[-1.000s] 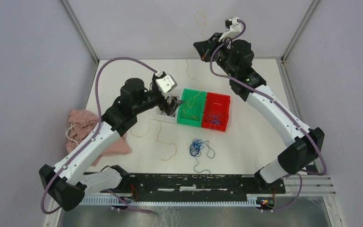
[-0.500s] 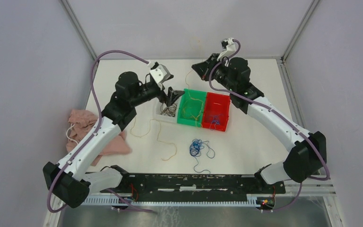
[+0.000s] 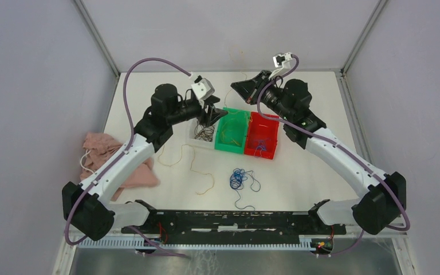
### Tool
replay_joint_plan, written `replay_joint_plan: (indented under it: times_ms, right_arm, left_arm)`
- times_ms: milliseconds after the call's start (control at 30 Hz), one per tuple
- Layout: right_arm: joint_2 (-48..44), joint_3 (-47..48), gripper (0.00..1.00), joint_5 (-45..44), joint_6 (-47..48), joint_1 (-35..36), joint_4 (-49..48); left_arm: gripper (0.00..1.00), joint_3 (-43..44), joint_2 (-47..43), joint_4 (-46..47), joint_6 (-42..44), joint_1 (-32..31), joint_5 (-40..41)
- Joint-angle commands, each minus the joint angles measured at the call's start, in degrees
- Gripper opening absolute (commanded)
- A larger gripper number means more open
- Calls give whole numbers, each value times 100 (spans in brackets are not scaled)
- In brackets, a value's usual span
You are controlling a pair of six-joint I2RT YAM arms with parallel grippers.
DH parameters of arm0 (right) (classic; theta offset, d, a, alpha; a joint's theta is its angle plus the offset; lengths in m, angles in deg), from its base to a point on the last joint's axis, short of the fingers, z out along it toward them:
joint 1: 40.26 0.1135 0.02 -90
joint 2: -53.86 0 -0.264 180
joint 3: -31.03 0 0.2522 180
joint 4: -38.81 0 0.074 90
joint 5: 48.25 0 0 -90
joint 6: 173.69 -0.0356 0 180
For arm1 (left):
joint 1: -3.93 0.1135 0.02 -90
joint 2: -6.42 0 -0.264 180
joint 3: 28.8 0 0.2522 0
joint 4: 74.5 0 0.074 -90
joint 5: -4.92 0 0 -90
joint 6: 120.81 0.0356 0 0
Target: Untangle the cables
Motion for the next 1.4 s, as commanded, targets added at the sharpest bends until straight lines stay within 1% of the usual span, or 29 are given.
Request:
replay_joint_plan:
  times_ms: [0, 233, 267, 333, 400, 467, 500, 533, 667, 733, 767, 867, 933, 1033, 1133, 1167, 1233, 1300, 1367]
  right_arm:
    - [-219, -100, 1, 17, -205, 139, -388]
    - [-299, -227, 1, -48, -242, 359, -399]
    - [-323, -250, 1, -61, -243, 369, -393]
    - [-360, -278, 1, -68, -252, 380, -382]
    - [-390, -305, 1, -72, -253, 394, -345]
    - [-437, -322, 1, -103, -258, 391, -245]
    - [-457, -332, 1, -144, -260, 390, -170]
    - [-470, -339, 1, -221, -258, 391, -67]
    - [-405, -328, 1, -492, -402, 394, 576]
    - [-293, -311, 1, -359, -558, 395, 781]
    - [-221, -304, 2, -223, -639, 390, 815]
    - [-35, -262, 11, 291, -939, 390, 966]
    - [20, -293, 20, 669, -1127, 386, 981]
    - [-37, -445, 38, 1059, -1520, 316, 1023]
    - [-192, -672, 56, 1291, -1910, 224, 1081]
    - [-240, -727, 60, 1374, -1977, 196, 1169]
    - [-309, -750, 64, 1486, -1963, 159, 1474]
    - [-412, -766, 69, 1616, -1877, 110, 1777]
    - [-498, -841, 73, 1867, -1736, 50, 1878]
  left_arm:
    - [61, 324, -34, 208, -189, 24, -170]
    - [58, 390, -26, 191, -246, 34, -480]
    - [53, 403, -14, 113, -198, 34, -555]
    - [36, 415, -13, -78, -47, 34, -633]
    - [22, 406, -32, -250, 173, 33, -623]
    - [10, 425, -74, -365, 329, 37, -591]
    - [5, 449, -95, -451, 401, 42, -588]
    - [3, 488, -122, -526, 514, 34, -597]
    - [3, 561, -333, -645, 989, 34, -628]
    - [3, 501, -473, -617, 1253, 25, -654]
    - [3, 453, -541, -581, 1363, 25, -655]
    - [3, 319, -694, -517, 1667, -11, -655]
    - [3, 281, -750, -508, 1810, -18, -651]
    - [3, 242, -766, -540, 1930, -17, -582]
    - [3, 232, -759, -841, 2002, -19, -582]
    - [3, 231, -754, -1019, 2016, -21, -601]
    - [3, 167, -741, -1297, 2040, -22, -620]
    - [3, -2, -782, -1350, 1932, -13, -562]
    - [3, -209, -827, -1322, 1803, -18, -481]
